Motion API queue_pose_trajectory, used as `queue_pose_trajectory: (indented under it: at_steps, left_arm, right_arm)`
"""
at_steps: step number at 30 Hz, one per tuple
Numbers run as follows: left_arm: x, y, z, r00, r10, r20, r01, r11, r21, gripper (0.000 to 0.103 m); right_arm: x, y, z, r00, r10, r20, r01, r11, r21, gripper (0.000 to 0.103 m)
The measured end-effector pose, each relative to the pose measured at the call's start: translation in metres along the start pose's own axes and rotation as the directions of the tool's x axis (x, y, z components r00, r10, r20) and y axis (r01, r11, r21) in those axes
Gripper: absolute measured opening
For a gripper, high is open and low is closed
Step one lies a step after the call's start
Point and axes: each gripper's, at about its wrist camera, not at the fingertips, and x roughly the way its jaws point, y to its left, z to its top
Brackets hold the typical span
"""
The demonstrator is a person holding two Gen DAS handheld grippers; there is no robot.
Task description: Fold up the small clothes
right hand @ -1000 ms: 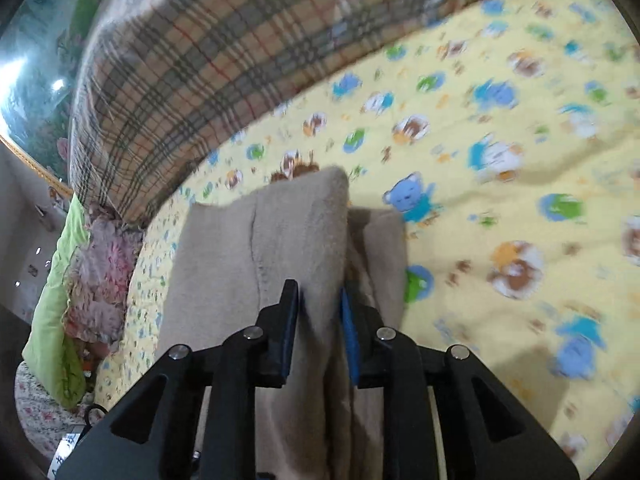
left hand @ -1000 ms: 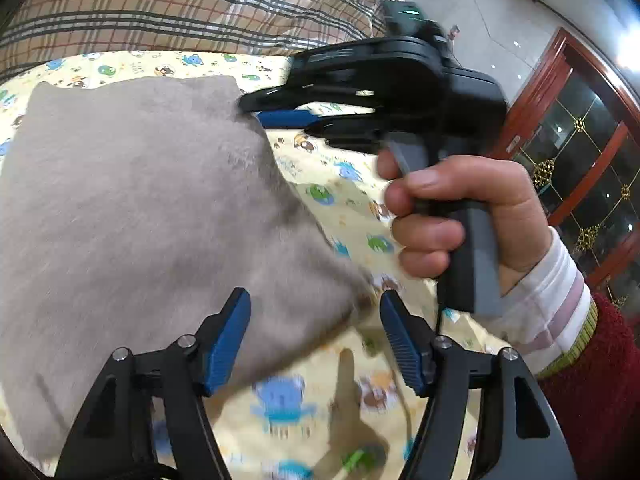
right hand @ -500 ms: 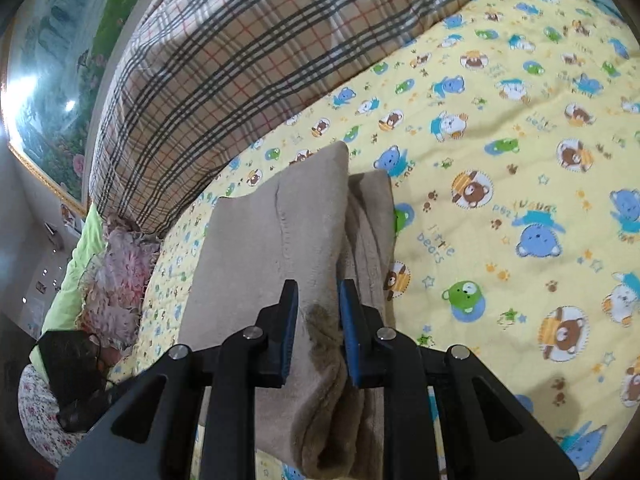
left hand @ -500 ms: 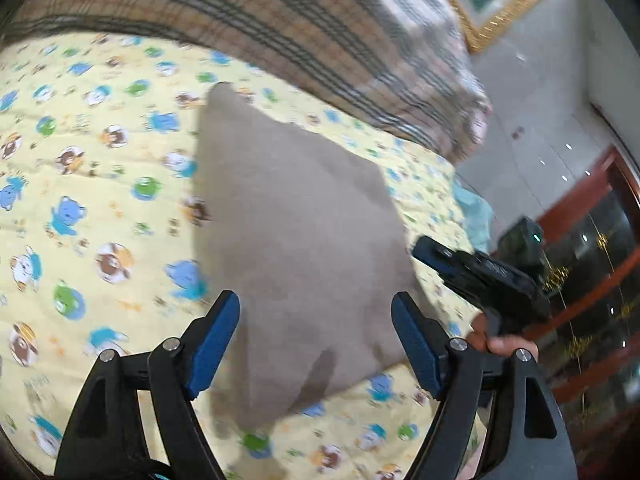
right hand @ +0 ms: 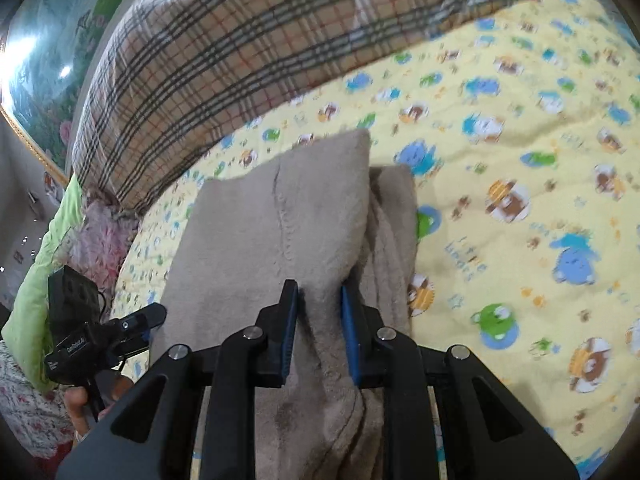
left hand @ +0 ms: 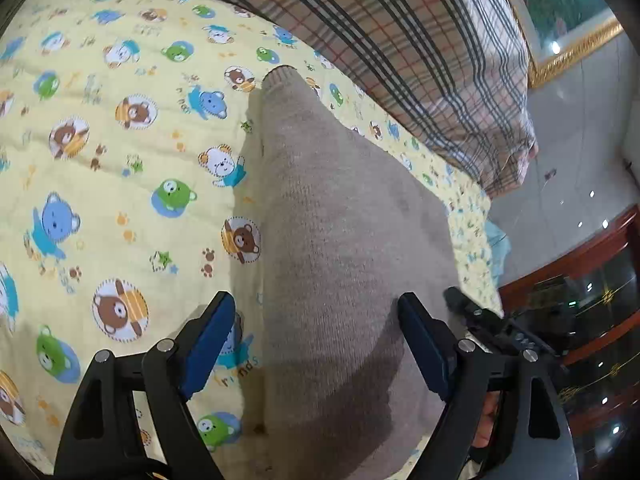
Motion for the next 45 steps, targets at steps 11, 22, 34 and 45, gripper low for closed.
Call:
queue_pose_trajectory:
  at_steps: [11, 22, 34, 45]
  left_arm:
    - [0.008, -0.012, -0.001, 0.998, 0.022, -0.051, -0.020, 0.999, 0.047, 0.085]
    - [0.033, -0.030, -0.008, 0.988, 0.138, -0.070, -0.125, 0.979, 0.164, 0.091]
    - [0.005, -0.038, -0.031, 0.985, 0.172, -0.031, -0.162, 0.966, 0.203, 0.094]
    - [-0.012, -0.019, -0.076, 0.961, 0.267, -0.073, -0.248, 0.948, 0.198, 0.090]
  right_arm:
    - [0.000, -0.011, -0.006, 0.997, 0.080, 0.017, -0.081, 0.992, 0.099, 0.010]
    - [-0.007, -0.025, -0.015, 0.999, -0.015, 0.045, 0.010, 0.994, 0.110, 0.009]
    - [-0.064, -0.021, -0.038, 0.991, 0.002, 0.135, -0.022, 0.989, 0.149, 0.014]
    - [-0.076, -0.015, -0.094, 0.993, -0.034, 0.109, 0.013, 0.982, 0.190, 0.006]
